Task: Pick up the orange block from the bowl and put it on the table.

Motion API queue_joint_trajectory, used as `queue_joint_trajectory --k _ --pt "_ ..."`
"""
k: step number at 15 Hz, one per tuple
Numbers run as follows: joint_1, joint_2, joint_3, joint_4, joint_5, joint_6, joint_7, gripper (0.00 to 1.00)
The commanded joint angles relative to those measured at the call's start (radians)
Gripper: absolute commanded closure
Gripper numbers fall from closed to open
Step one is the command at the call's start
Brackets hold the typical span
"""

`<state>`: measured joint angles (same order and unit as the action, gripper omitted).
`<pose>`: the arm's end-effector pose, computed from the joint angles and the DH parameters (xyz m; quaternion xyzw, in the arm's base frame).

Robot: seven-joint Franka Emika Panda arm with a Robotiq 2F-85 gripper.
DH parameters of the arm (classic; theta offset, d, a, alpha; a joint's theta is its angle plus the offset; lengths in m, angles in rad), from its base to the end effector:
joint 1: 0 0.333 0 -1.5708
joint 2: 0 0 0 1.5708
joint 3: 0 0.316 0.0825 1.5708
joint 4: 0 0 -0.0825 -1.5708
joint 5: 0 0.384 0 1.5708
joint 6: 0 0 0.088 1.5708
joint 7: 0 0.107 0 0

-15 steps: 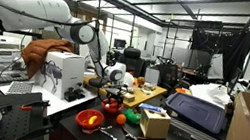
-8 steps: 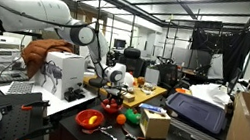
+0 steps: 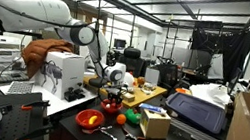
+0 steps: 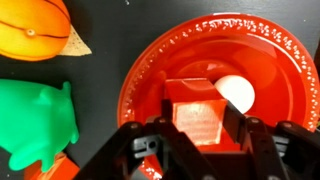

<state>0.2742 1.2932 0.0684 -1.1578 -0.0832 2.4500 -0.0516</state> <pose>0.6855 0.2303 -0.0091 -0.9792 -0.2029 -0.0001 0.0064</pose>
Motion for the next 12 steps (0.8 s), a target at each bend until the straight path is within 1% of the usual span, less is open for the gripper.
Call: queue_joint_trajectory --k 1,5,10,12 --pt "-0.022 -0.115 -0.020 -0.127 -0.001 -0.033 0.011 0.73" --pt "-0.043 -0.256 -0.070 -0.273 -0.013 -0.065 -0.004 0.73" --pt "-0.119 -0.442 -0.050 -0.418 -0.018 -0.211 -0.036 0.73" --pt "-0.140 -0.499 -0.061 -0.455 -0.026 -0.259 -0.036 0.73"
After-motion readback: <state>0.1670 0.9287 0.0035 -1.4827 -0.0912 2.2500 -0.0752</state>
